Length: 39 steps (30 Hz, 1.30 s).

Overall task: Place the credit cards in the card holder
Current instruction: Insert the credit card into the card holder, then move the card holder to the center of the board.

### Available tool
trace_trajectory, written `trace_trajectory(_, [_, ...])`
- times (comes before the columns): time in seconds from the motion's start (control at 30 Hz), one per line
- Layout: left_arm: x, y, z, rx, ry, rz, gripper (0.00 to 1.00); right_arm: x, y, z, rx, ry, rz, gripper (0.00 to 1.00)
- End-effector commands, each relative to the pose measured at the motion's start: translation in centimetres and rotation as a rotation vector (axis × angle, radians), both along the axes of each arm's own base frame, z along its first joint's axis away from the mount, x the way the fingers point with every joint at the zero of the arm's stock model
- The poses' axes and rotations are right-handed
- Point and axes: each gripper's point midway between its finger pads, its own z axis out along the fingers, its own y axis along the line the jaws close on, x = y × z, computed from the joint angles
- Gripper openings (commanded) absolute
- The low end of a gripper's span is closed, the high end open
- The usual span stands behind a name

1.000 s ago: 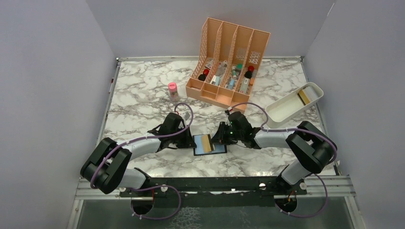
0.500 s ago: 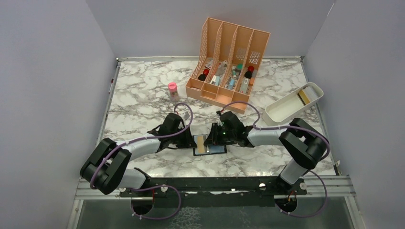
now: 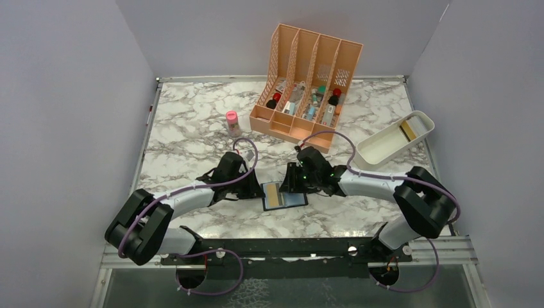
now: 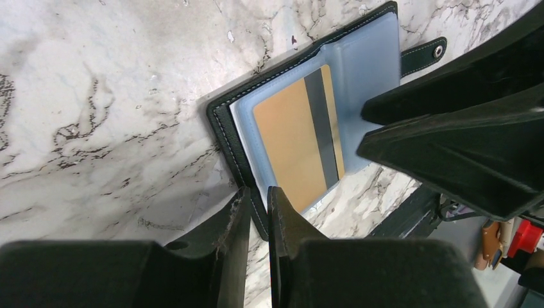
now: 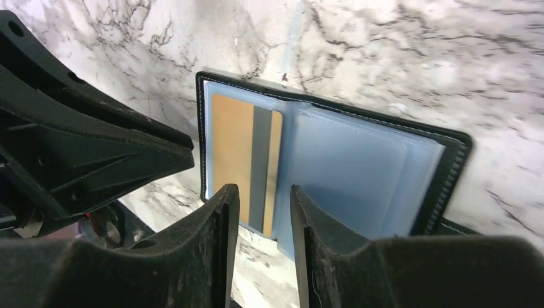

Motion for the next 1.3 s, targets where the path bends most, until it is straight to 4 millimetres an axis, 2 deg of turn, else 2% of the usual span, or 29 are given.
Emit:
trace_trajectory(0.0, [0.4,0.0,0.8,0.006,-0.043,0.0,0.23,1.0,-2.5,1.0,-0.121,-0.073,-0.068,0.42])
trace_trajectory(0.1, [0.5,0.1,0.8,0.012,-0.047,0.006,0.3,1.3,-3.7,1.3,-0.159,-0.104,-0.099,0.51])
trace_trajectory(0.17, [0.5,0.2,0.8,0.012,-0.047,0.006,0.34,1.8,-4.7,1.4,-0.195,-0.126,-0.126,0.54])
trace_trajectory(0.3, [0.5,0.3,0.6,0.017,-0.047,0.015,0.5,2.5,-7.1,1.3,-0.244,-0.147,-0.18,0.6])
trace_trajectory(0.53, [0.6,-0.3,0.6,-0.014,-0.032,0.011,0.58,3.6,-11.2,0.1,-0.221,-0.094,-0.245,0.61])
trace_trajectory(0.73, [0.6,-0.7,0.4,-0.023,-0.019,0.007,0.62,4.0,-13.0,-0.5,-0.226,-0.093,-0.275,0.64])
trace_trajectory(0.83, [0.6,-0.8,0.2,-0.027,-0.012,0.012,0.63,3.8,-13.3,-1.4,-0.204,-0.054,-0.272,0.64])
trace_trajectory(0.97, [0.5,-1.0,0.2,-0.038,-0.002,0.015,0.63,2.7,-12.3,-1.9,-0.119,0.003,-0.243,0.6])
trace_trajectory(1.07, [0.3,-1.5,0.6,-0.069,0.01,0.005,0.63,2.0,-11.5,-1.8,-0.062,0.018,-0.224,0.51])
trace_trajectory(1.17, [0.2,-2.6,1.7,-0.135,0.018,-0.016,0.63,1.5,-11.1,-1.7,-0.023,0.033,-0.21,0.41])
trace_trajectory(1.27, [0.4,-3.2,2.7,-0.166,0.011,-0.026,0.61,1.2,-10.6,-1.1,0.01,0.039,-0.194,0.35])
